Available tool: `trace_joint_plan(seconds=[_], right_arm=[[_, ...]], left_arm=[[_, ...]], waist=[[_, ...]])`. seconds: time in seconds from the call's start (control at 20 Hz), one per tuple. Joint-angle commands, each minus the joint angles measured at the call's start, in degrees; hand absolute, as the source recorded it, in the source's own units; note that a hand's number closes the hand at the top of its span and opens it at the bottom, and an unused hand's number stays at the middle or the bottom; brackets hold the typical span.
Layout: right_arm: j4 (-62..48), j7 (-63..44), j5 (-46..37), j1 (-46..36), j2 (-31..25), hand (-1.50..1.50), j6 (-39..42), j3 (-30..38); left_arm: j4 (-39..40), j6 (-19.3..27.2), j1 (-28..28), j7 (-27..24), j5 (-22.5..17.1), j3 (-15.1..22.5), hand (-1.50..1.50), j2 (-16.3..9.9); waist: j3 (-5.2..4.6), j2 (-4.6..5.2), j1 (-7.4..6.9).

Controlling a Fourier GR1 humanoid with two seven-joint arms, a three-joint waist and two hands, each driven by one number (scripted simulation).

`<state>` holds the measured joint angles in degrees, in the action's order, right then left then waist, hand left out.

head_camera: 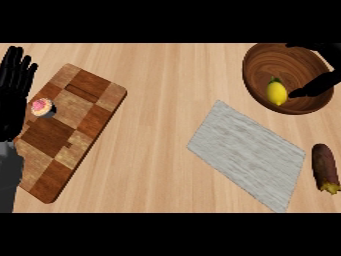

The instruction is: Pick the lemon from the placemat and place it in the bowl

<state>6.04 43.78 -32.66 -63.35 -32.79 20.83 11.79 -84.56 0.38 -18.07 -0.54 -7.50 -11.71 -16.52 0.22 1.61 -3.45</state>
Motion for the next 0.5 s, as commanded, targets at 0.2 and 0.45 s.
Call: trace_joint_plan(seconds=[0.2, 0.45], right_arm=[[-2.9, -4.7, 9.5, -1.5, -6.8, -1.50, 1.8, 10.0], [-3.7, -5.6, 11.5, 0.3, -13.5, -1.50, 7.4, 12.0]], left_arm=[[1.5, 0.2, -1.1, -1.5, 0.7, 0.3, 0.00, 0.5], [0.5, -0.9, -1.1, -0.5, -0.4, 0.6, 0.00, 0.4]], waist=[[0.05, 0.83, -0.74], [0.21, 1.37, -1.44]])
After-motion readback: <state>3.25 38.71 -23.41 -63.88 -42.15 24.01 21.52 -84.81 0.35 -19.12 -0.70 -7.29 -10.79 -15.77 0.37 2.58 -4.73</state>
